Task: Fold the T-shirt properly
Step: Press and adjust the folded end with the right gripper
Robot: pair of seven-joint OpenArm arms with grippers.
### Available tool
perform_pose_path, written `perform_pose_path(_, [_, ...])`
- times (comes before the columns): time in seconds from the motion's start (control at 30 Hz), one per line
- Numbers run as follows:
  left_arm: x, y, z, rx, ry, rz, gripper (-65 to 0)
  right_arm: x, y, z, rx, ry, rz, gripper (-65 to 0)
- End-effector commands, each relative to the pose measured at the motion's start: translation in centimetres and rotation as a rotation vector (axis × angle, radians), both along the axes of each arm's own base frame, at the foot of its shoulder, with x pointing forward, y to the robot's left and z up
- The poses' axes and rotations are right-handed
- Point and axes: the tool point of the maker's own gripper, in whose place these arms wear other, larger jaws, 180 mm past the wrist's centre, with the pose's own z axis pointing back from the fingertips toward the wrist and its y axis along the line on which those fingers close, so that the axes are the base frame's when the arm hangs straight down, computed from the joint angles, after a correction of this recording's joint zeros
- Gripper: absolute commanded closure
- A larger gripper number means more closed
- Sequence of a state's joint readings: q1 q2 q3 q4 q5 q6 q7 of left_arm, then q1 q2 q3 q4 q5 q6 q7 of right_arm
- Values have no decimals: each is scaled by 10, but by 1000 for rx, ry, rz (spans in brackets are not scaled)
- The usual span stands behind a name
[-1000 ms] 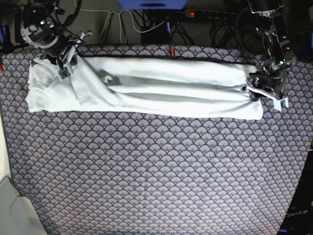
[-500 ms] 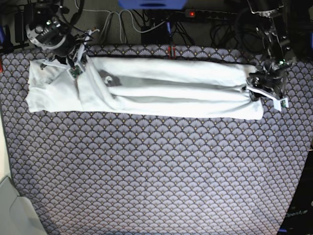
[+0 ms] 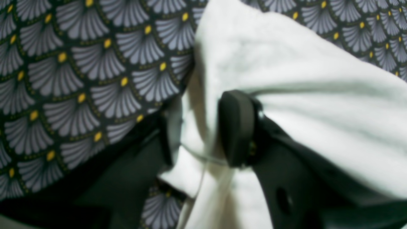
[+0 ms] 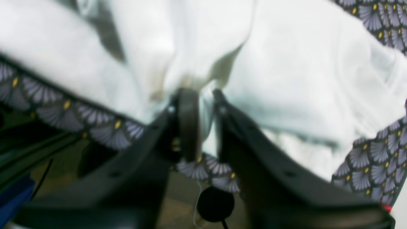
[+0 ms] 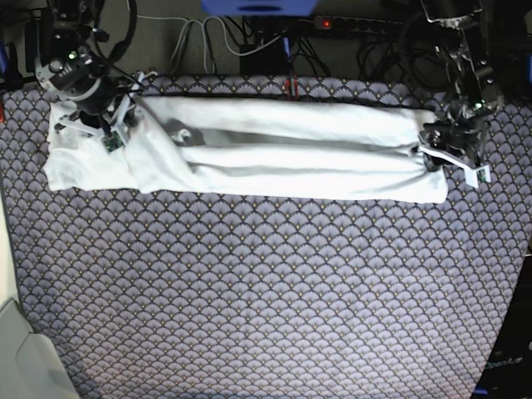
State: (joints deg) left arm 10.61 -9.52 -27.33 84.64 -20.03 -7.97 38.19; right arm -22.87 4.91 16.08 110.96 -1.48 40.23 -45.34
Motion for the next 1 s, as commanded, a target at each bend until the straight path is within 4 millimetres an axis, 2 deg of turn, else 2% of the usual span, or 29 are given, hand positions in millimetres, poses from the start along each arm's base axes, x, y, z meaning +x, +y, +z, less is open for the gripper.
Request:
perform_pose_path(0.0, [1, 3, 3, 9, 2, -6, -234, 1, -3, 3, -1, -14, -3, -185])
perform_pose_path(0.13, [0, 3, 2, 9, 3, -6, -234, 0, -4, 1, -3, -8, -4, -334])
perform_pose_path(0.2, [0, 3, 2, 9, 3, -6, -234, -1, -15, 3, -15, -11, -34, -381])
perform_pose_path(0.27, [0, 3, 2, 9, 3, -6, -234, -1, -29, 6, -31, -19, -73, -401])
perform_pose_path(0.43, [0, 3, 2, 9, 3, -6, -234, 2, -61, 16, -69, -52, -162, -400])
perform_pose_path(0.5, [0, 3, 2, 9, 3, -6, -234, 1, -67, 18, -76, -55, -180, -400])
perform_pose_path(0.7, [1, 2, 2, 6, 2, -5, -234, 0, -64, 18, -70, -56, -180, -399])
perform_pose_path(0.87, [2, 2, 4, 9, -1, -6, -234, 2, -65, 36, -61, -120, -238, -398])
perform_pose_path(0.97, [2, 3, 4, 10, -1, -6, -234, 5, -66, 39, -58, -137, -248, -394])
